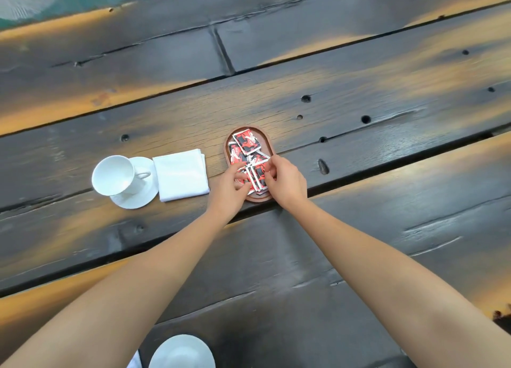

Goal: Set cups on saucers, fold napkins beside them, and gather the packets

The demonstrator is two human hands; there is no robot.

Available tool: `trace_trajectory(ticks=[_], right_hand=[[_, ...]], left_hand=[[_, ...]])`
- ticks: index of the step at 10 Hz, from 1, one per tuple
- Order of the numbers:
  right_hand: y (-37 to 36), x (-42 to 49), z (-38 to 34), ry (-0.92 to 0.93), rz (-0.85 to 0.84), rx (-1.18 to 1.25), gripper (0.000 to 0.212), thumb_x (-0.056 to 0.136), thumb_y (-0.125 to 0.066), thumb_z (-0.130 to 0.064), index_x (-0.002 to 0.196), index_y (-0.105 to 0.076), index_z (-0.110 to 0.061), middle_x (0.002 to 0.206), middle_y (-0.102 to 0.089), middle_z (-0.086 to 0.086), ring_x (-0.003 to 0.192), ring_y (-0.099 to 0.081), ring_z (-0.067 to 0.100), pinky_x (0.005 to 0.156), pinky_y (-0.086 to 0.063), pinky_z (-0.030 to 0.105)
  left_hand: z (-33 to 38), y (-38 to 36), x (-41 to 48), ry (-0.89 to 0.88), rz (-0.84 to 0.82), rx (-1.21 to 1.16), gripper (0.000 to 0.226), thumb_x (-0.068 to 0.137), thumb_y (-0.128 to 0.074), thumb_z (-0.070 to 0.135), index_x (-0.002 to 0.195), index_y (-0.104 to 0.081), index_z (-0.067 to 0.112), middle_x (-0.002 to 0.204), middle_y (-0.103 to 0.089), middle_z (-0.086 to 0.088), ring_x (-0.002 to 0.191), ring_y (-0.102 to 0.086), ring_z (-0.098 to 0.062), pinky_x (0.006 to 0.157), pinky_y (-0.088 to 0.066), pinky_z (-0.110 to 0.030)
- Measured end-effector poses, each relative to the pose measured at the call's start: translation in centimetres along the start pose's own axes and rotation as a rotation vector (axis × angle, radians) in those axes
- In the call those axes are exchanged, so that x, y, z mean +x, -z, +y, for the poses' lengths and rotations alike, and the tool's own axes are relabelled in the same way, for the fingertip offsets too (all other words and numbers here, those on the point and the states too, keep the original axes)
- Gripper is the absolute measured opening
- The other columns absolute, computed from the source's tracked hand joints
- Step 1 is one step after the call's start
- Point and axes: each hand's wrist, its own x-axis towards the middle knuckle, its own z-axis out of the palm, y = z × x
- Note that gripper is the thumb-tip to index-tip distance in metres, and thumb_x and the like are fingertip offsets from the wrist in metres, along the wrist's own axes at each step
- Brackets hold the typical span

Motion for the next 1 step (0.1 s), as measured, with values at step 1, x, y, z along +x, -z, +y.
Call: trace_trajectory(ticks=[1], right_hand=[[0.20, -1.29, -0.07, 0.089, 0.043, -0.047, 0.006, 0.086, -0.053, -0.018, 0.091, -0.054, -0.021, 0.095, -0.060, -0.005, 0.091, -0.057, 0.019, 0.069, -0.043, 0.033]], left_hand=[[0.34, 0.90, -0.90, -0.098, 0.038, 0.102, 0.051, 0.087, -0.060, 0.019, 0.135, -0.045, 0.028, 0.123, -0.061, 0.002, 0.104, -0.061, -0.014, 0.094, -0.048, -0.036]])
